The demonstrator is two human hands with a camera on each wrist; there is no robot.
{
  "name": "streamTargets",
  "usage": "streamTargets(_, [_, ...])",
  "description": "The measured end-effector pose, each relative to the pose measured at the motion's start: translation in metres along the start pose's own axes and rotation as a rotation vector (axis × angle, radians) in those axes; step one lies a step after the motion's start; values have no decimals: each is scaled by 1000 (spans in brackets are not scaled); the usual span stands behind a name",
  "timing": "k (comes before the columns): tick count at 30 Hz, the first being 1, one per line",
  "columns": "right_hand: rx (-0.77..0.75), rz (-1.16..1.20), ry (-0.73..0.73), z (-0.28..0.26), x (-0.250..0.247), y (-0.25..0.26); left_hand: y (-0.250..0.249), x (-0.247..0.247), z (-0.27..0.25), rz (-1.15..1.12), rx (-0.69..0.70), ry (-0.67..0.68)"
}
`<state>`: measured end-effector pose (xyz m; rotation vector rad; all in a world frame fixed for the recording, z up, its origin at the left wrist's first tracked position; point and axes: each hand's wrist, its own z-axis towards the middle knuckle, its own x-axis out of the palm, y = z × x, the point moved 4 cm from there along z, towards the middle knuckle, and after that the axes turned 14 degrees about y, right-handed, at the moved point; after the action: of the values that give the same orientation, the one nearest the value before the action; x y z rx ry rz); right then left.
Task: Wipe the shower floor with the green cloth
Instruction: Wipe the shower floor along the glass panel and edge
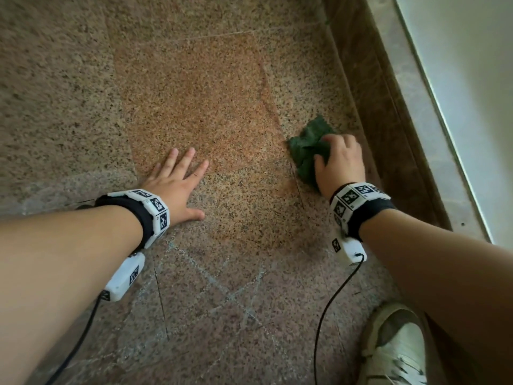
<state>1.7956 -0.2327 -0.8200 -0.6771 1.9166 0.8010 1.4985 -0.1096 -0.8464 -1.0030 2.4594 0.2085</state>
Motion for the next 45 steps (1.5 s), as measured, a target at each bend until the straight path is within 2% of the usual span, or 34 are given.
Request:
streamTargets(2, [-36, -81, 114, 0, 15, 9, 0, 0, -1, -6, 5, 3])
streamTargets(4, [-11, -105, 204, 2, 28, 9, -1, 0, 0, -5, 6, 4])
streamTargets(7, [9, -166, 292, 6, 39, 10, -1, 0, 0, -4, 7, 14])
streamTargets(13, [-7, -49, 189, 9, 33, 16, 0, 0, 0, -16, 15, 18])
streamTargets(15, [-107, -15, 268, -7, 38, 34, -1, 0, -1, -6, 8, 19])
streamTargets(18, [-438, -77, 462, -61, 57, 68, -1, -1, 0, 2, -1, 20])
streamTargets(20, [-594, -118, 515, -91, 64, 74, -2, -1, 0, 1, 2, 14])
streamTargets(22, [-543, -63, 416, -101, 60, 71, -2, 0, 1, -3, 7, 10])
streamTargets(24, [-369, 36, 302, -98, 58, 72, 0, 1, 2, -11, 9, 4])
streamTargets(27, [-133, 72, 324, -88, 71, 85, 0, 1, 2, -18, 10, 2])
streamTargets(29, [-47, -12, 371, -80, 85, 90, 0, 1, 1, -22, 9, 1])
streamTargets(31, [-35, -86, 353, -80, 98, 91, 0, 1, -1, -30, 14, 4])
streamTargets(36, [-10, -95, 279, -78, 108, 95, 1, 1, 0, -33, 28, -9])
streamTargets(40, [-9, -134, 326, -74, 111, 100, 2, 3, 2, -36, 47, -20])
streamTargets(42, [-130, -172, 374, -81, 112, 107, 2, 3, 3, -38, 56, -26])
streamTargets(45, [-409, -241, 437, -109, 124, 114, 4, 2, 5, -20, 52, -30])
